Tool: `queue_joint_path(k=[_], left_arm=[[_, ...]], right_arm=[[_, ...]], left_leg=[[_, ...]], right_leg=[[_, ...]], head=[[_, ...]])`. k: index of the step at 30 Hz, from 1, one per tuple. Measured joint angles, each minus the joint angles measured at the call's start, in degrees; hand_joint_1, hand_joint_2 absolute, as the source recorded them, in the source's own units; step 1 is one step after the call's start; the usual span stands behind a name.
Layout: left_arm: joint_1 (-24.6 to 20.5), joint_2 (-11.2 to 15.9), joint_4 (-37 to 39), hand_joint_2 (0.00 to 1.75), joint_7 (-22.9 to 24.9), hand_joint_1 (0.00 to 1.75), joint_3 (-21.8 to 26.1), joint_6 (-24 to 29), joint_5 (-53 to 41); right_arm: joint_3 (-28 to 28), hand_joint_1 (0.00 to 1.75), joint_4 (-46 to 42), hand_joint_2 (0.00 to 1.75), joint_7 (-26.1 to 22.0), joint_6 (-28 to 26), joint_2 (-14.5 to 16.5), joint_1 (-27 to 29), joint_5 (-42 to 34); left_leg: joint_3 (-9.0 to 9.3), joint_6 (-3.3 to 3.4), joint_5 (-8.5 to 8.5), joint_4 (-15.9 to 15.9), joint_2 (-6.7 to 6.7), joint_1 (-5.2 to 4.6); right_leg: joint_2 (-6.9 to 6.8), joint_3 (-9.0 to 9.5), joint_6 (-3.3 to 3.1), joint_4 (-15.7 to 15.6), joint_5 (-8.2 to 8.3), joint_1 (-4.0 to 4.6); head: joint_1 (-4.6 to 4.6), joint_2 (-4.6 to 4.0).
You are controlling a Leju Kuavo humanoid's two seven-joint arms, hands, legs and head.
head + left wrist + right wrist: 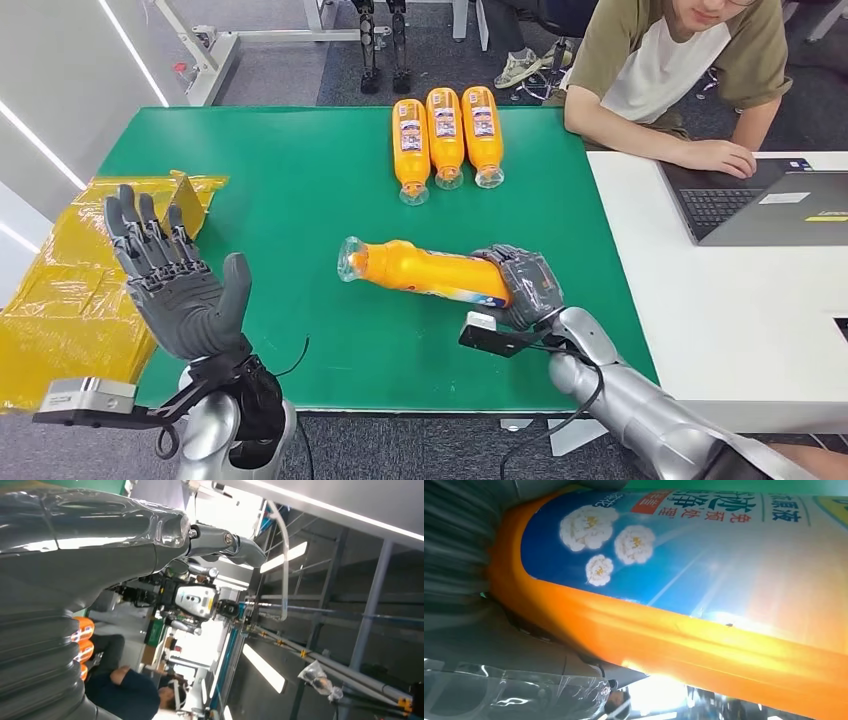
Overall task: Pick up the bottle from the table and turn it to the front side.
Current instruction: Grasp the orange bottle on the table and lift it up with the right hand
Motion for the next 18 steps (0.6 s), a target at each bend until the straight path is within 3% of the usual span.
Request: queue_joint_path(k=[8, 12, 18], left_arm=[[-3.1, -0.8, 11.6, 1.75, 0.1, 0.0, 0.0, -9.2, 2.3], [-4.6, -1.3, 17.2, 1.75, 0.1, 0.0, 0.0, -14.9, 3.5], [-6.5, -1.9, 24.1, 1.75, 0.1, 0.0, -0.8, -19.0, 2.4]], right_arm=[[-16.9, 1.75, -4.6, 1.75, -6.8, -2.2, 9.0, 6.6, 8.7], [-19.8, 1.75, -4.5, 1.75, -8.7, -2.2, 12.5, 6.6, 7.0], [-20.8, 1.75, -3.3, 1.75, -10.0, -2.1, 16.3, 5.9, 5.7]], left_leg=[[-0.01, 0.0, 0.01, 0.0, 0.07, -0.01], [0.0, 0.0, 0.01, 0.0, 0.11, -0.01], [-0.01, 0.0, 0.01, 0.0, 0.13, -0.01]], right_leg=[[0.07, -0.04, 0.0, 0.0, 0.0, -0.02], [0.1, -0.05, -0.01, 0.0, 0.01, -0.01], [0.13, -0.08, -0.01, 0.0, 0.01, -0.02]], head=[[0.01, 0.0], [0.0, 0.0], [0.01, 0.0]])
